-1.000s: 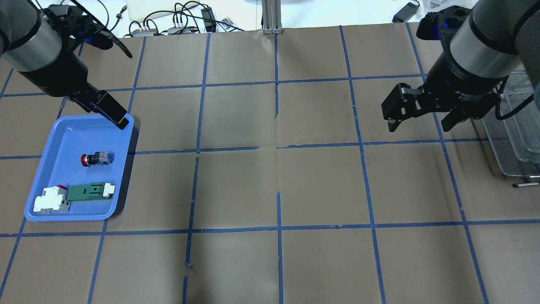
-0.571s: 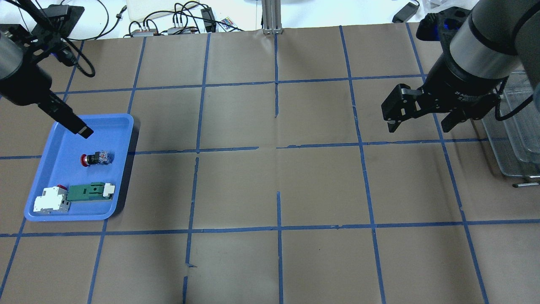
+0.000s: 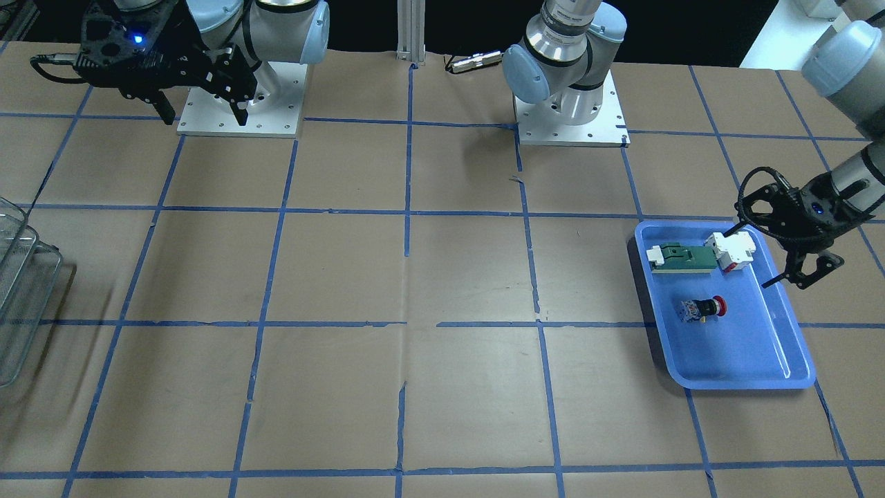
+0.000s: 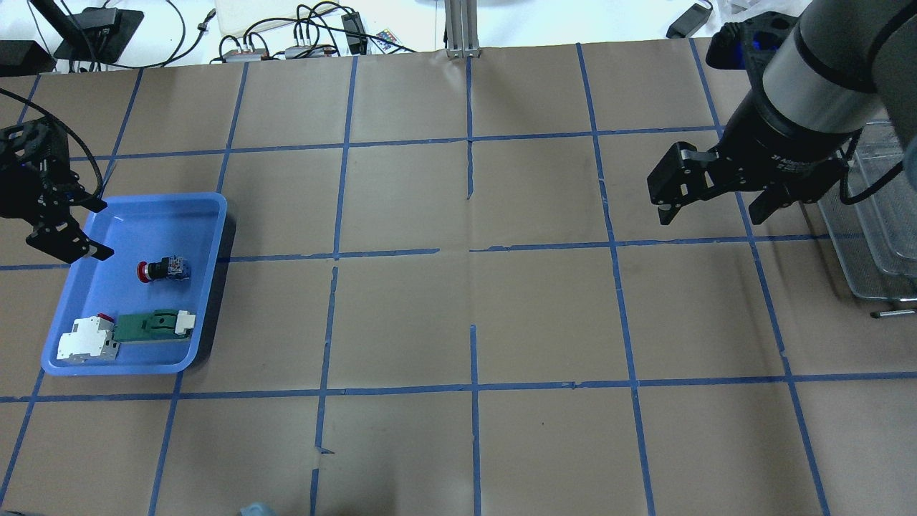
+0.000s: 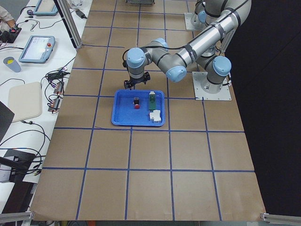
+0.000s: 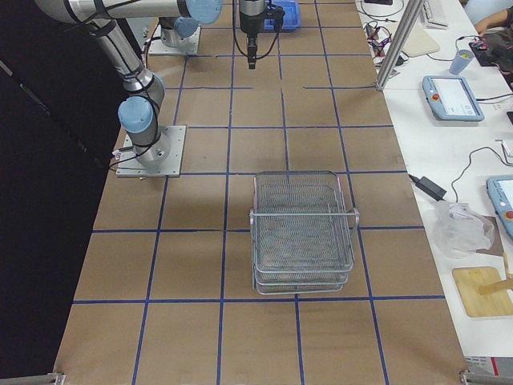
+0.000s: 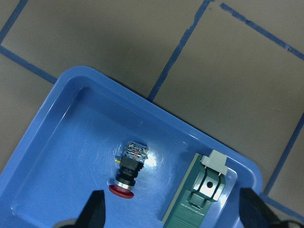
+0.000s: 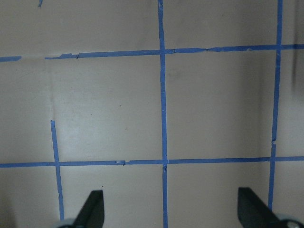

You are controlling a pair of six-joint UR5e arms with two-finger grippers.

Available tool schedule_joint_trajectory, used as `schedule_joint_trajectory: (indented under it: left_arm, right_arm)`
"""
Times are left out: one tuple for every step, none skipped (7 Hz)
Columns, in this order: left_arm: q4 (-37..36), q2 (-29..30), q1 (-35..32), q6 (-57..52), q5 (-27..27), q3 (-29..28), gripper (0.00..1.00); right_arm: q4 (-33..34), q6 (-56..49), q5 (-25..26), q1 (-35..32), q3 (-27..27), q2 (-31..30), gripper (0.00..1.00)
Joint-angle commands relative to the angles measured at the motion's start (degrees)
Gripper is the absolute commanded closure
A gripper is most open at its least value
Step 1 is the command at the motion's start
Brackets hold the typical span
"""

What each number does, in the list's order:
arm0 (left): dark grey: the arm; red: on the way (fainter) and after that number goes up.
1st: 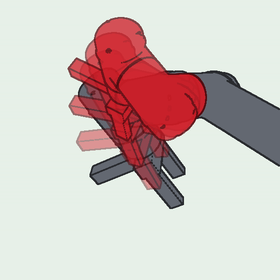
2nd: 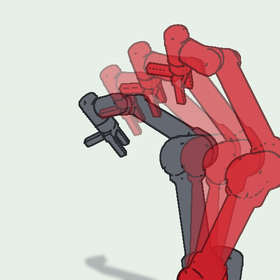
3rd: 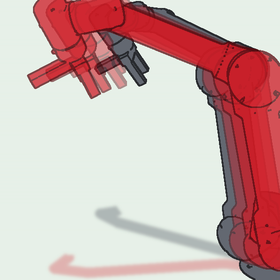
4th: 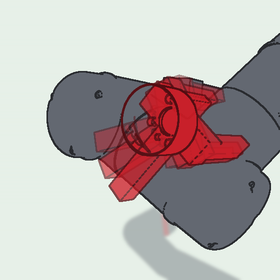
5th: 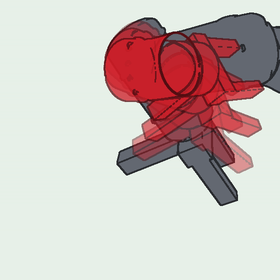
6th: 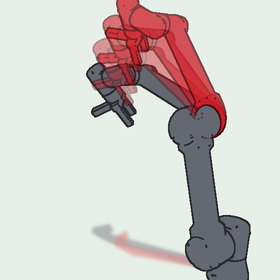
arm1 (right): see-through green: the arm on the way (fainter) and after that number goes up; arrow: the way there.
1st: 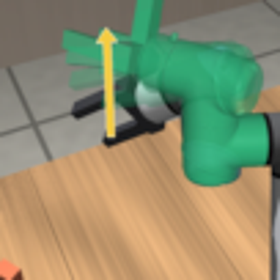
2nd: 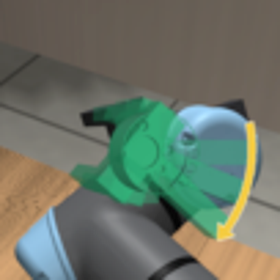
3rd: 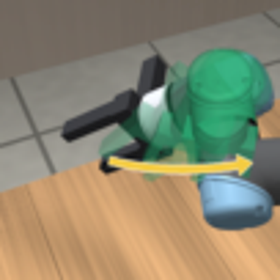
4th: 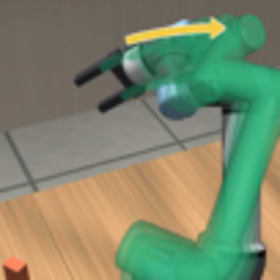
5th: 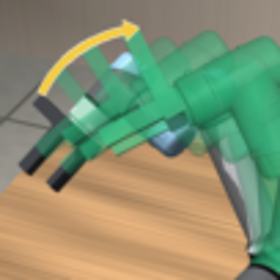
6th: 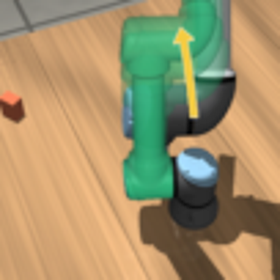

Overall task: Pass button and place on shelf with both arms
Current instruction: 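Close the left gripper on the red push-button's body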

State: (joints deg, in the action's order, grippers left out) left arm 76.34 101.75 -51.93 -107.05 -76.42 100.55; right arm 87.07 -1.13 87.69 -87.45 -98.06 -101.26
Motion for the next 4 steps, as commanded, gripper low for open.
schedule_joint_trajectory:
  left_arm:
    - [-1.0, 7.0, 5.3, -14.2, 5.0, -0.4, 0.0]
    - [-1.0, 9.9, 6.4, -22.1, 9.3, -0.2, 0.03]
    - [-0.9, 12.6, 7.5, -25.0, 12.1, -0.2, 0.03]
    - [-0.9, 14.8, 8.2, -25.9, 12.5, -0.4, 0.07]
  right_arm:
    - [0.1, 0.1, -0.1, 0.0, -0.2, 0.0, 0.0]
    - [0.1, 0.0, 0.0, 0.1, -0.2, 0.0, 0.0]
    - [0.2, 0.1, -0.1, 0.2, -0.2, 0.0, 0.0]
    - [0.2, 0.0, -0.1, 0.2, -0.2, 0.0, 0.0]
